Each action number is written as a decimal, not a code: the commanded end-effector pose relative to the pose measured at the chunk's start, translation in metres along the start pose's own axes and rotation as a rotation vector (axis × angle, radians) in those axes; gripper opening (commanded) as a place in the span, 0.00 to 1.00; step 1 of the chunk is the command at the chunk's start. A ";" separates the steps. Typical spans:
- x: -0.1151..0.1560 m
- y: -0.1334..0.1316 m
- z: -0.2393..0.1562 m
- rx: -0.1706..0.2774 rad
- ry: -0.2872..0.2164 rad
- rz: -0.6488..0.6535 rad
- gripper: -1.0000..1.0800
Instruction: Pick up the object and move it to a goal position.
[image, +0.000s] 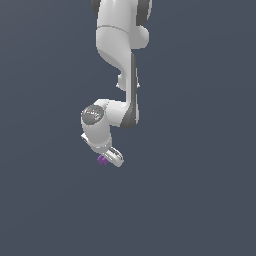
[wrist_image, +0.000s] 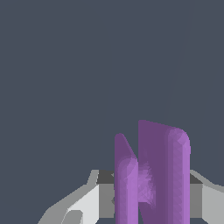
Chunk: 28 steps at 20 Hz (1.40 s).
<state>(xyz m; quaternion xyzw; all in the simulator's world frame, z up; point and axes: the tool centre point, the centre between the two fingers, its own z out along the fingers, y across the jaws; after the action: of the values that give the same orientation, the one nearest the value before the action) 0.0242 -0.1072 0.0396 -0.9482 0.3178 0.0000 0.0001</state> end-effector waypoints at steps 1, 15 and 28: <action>0.000 0.000 0.000 0.000 0.000 0.000 0.00; -0.024 -0.012 -0.021 0.000 0.000 0.000 0.00; -0.115 -0.062 -0.102 0.000 0.000 0.000 0.00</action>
<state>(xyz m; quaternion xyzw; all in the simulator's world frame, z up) -0.0243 -0.0016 0.1307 -0.9482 0.3177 0.0003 0.0004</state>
